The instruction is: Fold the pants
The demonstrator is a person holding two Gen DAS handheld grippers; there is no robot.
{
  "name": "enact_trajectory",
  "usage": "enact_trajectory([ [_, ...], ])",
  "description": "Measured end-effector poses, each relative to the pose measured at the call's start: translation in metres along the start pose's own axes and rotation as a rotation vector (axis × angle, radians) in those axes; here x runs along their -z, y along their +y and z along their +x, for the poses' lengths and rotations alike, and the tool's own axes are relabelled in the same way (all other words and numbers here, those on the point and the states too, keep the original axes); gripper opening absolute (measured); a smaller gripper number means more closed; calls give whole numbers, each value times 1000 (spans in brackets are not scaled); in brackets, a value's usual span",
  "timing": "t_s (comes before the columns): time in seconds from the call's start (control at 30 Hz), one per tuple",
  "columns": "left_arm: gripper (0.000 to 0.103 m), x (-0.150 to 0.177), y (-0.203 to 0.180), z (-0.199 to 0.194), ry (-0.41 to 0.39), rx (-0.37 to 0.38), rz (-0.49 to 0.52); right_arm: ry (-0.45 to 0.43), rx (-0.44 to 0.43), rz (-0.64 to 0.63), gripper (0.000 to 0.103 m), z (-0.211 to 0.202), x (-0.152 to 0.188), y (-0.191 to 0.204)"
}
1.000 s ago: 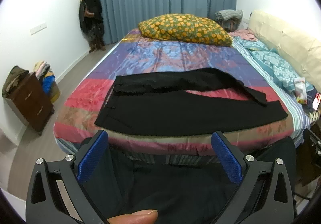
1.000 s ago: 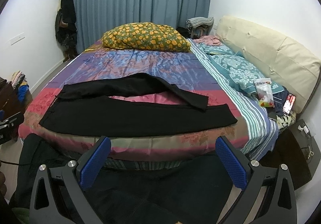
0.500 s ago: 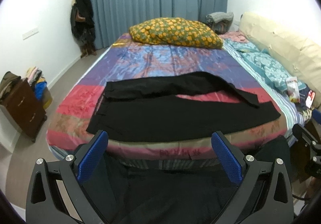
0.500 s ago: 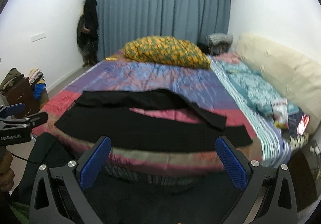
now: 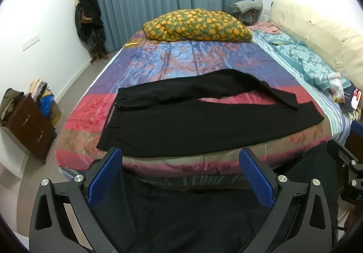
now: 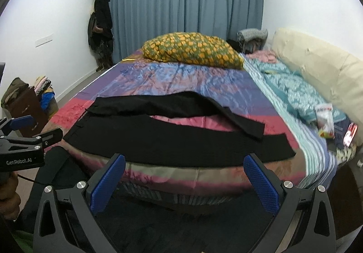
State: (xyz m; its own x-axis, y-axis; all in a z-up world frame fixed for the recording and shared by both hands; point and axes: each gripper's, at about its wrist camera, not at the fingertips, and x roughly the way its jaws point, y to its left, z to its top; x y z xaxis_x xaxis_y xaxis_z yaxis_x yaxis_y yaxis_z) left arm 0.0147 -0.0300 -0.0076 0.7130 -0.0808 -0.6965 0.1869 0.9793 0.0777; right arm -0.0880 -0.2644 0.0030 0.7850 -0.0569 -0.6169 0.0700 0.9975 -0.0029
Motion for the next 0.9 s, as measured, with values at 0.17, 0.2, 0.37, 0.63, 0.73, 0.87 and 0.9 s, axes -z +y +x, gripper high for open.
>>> enact_trajectory([
  [0.17, 103, -1, -3, 9, 24, -7, 13, 18, -2, 0, 103, 9, 0, -1],
  [0.2, 103, -1, -3, 11, 29, -10, 14, 21, -2, -1, 103, 10, 0, -1],
  [0.37, 103, -3, -3, 22, 57, -19, 17, 54, -9, 16, 103, 22, 1, -6],
  [0.63, 103, -24, -6, 52, 64, -35, 35, 88, -28, 63, 103, 46, -3, -18],
  [0.73, 103, -44, -2, 61, 25, -18, -5, -58, -39, 97, 103, 47, -13, -38],
  [0.87, 103, -65, 1, 79, 4, -14, -60, -340, -44, 178, 103, 53, -25, -85],
  [0.9, 103, -67, 1, 82, 6, -14, -65, -328, -13, 176, 103, 72, -28, -98],
])
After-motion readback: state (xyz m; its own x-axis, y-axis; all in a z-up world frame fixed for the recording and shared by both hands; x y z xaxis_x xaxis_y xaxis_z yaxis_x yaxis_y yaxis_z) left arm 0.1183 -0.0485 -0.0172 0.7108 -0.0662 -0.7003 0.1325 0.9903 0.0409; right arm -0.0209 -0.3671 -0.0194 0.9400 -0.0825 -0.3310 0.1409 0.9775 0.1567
